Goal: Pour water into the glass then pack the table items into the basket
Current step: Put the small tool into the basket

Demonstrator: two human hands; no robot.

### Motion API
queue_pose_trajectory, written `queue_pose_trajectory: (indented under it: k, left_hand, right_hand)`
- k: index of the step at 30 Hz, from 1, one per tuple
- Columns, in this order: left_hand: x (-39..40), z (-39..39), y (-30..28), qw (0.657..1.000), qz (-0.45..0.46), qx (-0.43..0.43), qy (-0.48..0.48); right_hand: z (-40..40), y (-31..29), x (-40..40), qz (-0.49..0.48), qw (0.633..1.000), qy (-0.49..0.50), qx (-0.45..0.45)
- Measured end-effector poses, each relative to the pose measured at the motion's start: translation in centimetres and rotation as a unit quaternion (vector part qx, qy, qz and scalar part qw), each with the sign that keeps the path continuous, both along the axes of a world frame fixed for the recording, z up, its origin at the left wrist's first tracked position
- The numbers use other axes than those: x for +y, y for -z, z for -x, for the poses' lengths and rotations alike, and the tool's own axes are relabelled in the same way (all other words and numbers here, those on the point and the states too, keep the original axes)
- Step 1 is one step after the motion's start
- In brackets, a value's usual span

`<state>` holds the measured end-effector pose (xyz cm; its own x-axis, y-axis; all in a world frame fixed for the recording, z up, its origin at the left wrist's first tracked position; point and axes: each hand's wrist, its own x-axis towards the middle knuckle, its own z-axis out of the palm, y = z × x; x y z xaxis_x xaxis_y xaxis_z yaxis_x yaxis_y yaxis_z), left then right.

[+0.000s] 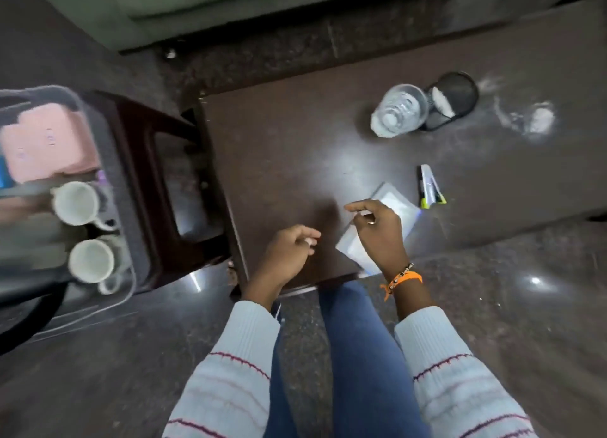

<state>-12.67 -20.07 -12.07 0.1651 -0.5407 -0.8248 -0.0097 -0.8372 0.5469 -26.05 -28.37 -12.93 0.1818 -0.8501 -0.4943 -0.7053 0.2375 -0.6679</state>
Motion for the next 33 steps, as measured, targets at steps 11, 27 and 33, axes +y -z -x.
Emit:
queue_pose_trajectory:
  k: [11,27,33]
  left_hand:
    - [-8.2,11.6,5.1,0.997,-0.036,0.015,0.064]
    - [-6.8,11.0,5.1,0.996,0.016,-0.052,-0.074]
    - [-4.4,5.7,0.9,0.965,0.078,-0.045,-0.248]
  right_hand:
    - [13.3,5.5,-7.4,-0.005,0.987,-0.010,0.160]
    - [12.1,8.0,-10.8,0.040,0.983,0.039,0.173]
    - [5.0,2.9,-7.7,-0.014,0.990,0.138,0.010]
